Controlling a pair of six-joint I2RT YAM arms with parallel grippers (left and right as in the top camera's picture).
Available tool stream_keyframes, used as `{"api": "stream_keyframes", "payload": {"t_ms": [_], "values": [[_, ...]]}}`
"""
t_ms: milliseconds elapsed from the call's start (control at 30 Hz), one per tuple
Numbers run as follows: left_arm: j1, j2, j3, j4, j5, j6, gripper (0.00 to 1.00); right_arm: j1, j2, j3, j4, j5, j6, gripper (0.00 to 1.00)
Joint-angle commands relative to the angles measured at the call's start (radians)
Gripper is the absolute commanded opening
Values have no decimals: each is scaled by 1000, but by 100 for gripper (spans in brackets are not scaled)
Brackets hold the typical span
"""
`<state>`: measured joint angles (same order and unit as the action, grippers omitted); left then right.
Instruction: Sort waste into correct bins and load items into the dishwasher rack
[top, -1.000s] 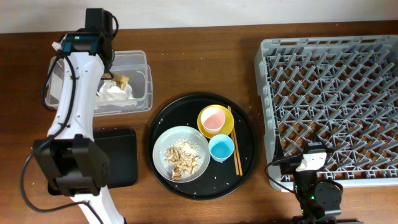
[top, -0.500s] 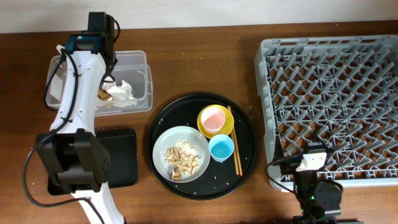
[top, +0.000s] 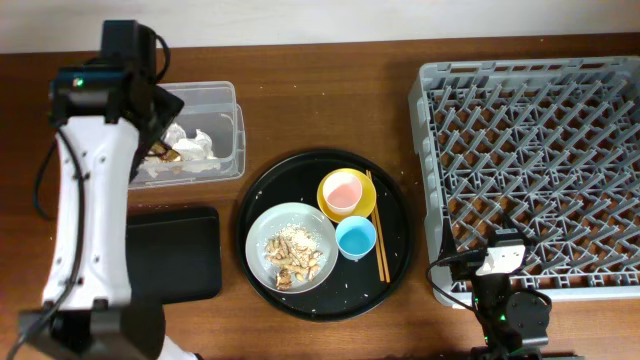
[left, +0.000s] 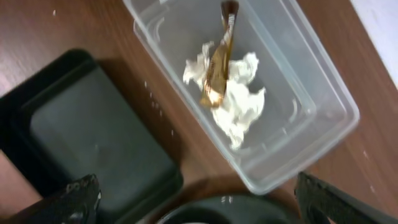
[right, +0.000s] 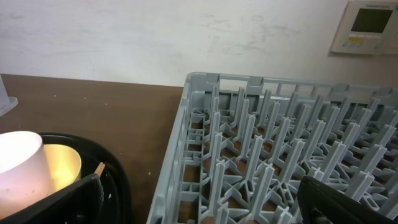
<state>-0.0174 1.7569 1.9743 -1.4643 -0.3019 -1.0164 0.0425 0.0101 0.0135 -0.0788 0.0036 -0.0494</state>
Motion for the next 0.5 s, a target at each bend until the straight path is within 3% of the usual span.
{"api": "stream_keyframes", "payload": {"t_ms": [0,200,467], "values": [[-1,-50,7,-48,53,-7,99,-4,-5,-8,-3,8,1,98],[1,-56,7,-109,-112,-6,99,-4,-5,-8,-3,8,1,98],[1,-56,7,-132,-133,-6,99,-4,-5,-8,-3,8,1,98]]}}
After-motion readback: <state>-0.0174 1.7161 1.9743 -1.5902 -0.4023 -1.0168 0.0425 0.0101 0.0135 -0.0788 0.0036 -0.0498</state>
